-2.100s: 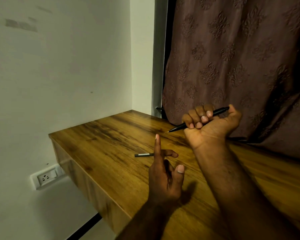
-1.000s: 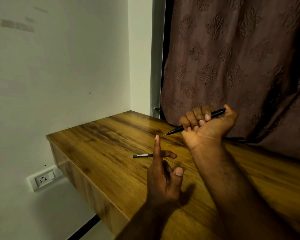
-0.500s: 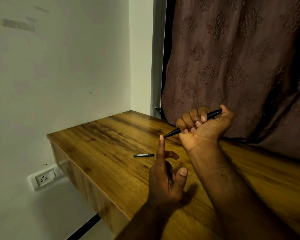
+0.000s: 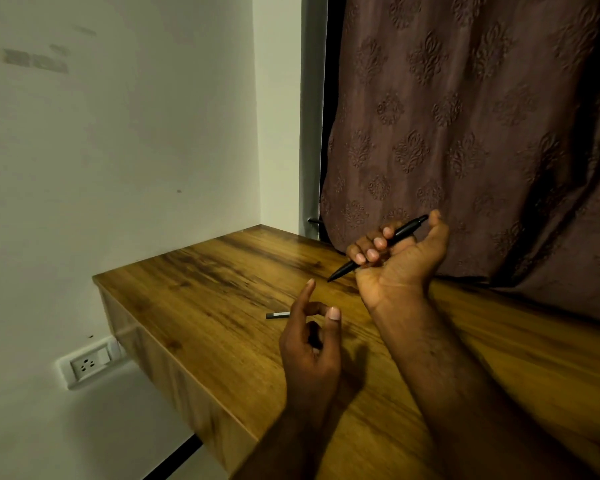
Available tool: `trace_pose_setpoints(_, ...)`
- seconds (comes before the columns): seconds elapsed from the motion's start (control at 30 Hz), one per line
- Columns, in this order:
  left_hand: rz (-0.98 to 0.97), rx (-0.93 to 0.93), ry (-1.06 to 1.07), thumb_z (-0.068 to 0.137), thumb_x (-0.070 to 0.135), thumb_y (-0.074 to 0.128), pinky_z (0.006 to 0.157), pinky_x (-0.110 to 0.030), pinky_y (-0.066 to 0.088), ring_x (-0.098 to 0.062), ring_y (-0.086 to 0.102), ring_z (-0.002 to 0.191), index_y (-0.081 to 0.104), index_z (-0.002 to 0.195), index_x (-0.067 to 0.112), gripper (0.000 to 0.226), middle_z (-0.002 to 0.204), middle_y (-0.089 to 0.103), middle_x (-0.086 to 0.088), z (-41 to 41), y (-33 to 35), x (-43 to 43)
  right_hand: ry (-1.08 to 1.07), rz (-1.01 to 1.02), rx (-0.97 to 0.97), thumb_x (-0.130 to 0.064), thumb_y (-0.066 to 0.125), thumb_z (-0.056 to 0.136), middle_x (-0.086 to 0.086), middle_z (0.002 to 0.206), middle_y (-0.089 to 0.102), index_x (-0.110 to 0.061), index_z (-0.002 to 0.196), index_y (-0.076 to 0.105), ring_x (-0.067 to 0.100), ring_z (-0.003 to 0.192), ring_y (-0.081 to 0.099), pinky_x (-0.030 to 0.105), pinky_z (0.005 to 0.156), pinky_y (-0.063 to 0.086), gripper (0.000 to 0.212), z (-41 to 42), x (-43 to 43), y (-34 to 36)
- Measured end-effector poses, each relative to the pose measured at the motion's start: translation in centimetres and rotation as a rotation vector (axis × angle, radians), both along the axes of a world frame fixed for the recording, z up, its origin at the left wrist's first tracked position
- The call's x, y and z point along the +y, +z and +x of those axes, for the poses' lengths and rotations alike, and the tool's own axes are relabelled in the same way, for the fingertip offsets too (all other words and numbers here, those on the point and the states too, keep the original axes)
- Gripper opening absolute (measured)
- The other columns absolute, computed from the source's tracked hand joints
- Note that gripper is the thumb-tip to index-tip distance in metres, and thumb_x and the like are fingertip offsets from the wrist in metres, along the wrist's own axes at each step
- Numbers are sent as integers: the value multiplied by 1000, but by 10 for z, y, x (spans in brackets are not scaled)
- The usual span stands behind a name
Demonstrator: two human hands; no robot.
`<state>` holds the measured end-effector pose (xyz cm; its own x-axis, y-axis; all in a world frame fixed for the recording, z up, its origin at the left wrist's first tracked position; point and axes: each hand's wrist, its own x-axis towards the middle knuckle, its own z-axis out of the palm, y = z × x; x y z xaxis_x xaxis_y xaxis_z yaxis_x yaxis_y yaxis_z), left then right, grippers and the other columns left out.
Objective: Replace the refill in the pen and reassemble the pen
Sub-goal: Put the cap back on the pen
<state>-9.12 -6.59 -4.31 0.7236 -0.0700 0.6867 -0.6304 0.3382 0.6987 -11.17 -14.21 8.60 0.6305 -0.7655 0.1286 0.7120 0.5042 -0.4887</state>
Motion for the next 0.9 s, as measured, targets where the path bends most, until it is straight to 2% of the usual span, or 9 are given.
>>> trace_pose_setpoints(0.1, 19, 65, 24, 89, 29, 56, 51, -37, 53, -7, 61, 65, 48, 131, 30, 42, 92, 64, 26, 0, 4, 1, 3, -13, 91, -56, 33, 94, 0, 50, 36, -14, 62, 45, 13, 41, 31, 25, 47, 26, 54, 8, 3, -8)
trace_pose_setpoints(0.2, 30, 112, 37, 90, 32, 56, 60, -37, 56, -6, 64, 76, 52, 127, 33, 37, 96, 64, 28, 4, 4, 1, -15, -12, 163, -54, 35, 97, 0, 51, 37, -14, 65, 47, 13, 42, 33, 26, 47, 28, 53, 17, 8, -19)
trace_pose_setpoints(0.27, 21, 122, 47, 92, 37, 59, 68, -43, 58, -12, 66, 84, 60, 117, 38, 25, 99, 67, 20, 12, -1, 1, -27, -17, 193, -51, 36, 99, 0, 51, 38, -13, 68, 49, 12, 41, 35, 26, 46, 31, 51, 23, 11, -27)
trace_pose_setpoints(0.37, 38, 128, 76, 90, 39, 58, 67, -51, 54, -27, 63, 76, 68, 100, 37, 14, 90, 69, 2, 23, -7, 6, -37, -86, 246, -43, 37, 101, 2, 56, 45, -10, 73, 54, 13, 47, 44, 28, 50, 40, 47, 30, 11, -41)
trace_pose_setpoints(0.47, 71, 238, 46, 93, 19, 61, 63, -37, 52, -21, 62, 70, 70, 95, 28, 12, 84, 70, -2, 38, -10, 22, -32, -291, 355, -31, 43, 102, 4, 77, 59, -7, 89, 63, 18, 72, 57, 31, 63, 48, 34, 37, 0, -57)
trace_pose_setpoints(0.53, 116, 333, -20, 93, 15, 61, 57, -29, 48, -12, 56, 62, 70, 94, 18, 11, 77, 67, 0, 57, -12, 38, -58, -449, 466, -20, 49, 100, 4, 88, 61, -7, 104, 63, 18, 79, 60, 29, 61, 49, 19, 40, -11, -70)
trace_pose_setpoints(0.63, 225, 379, -70, 93, 13, 60, 45, -24, 41, -8, 49, 48, 70, 86, 10, 12, 63, 61, -1, 91, -13, 58, -32, -678, 619, -9, 56, 95, 8, 82, 65, -5, 106, 59, 12, 60, 63, 21, 49, 47, 12, 39, -24, -94)
trace_pose_setpoints(0.73, 370, 408, -97, 92, 7, 61, 44, -20, 43, -9, 49, 47, 69, 82, 10, 14, 55, 58, 0, 117, -11, 70, 45, -879, 751, -6, 62, 91, 11, 69, 64, -3, 96, 64, 7, 46, 56, 20, 42, 40, 6, 38, -32, -117)
trace_pose_setpoints(0.9, 477, 465, -187, 90, 1, 62, 48, -19, 47, -10, 53, 50, 69, 78, 3, 14, 54, 61, 0, 136, -13, 80, 86, -1017, 784, 0, 67, 86, 8, 66, 63, -11, 93, 67, 14, 54, 56, 23, 48, 43, 13, 42, -39, -127)
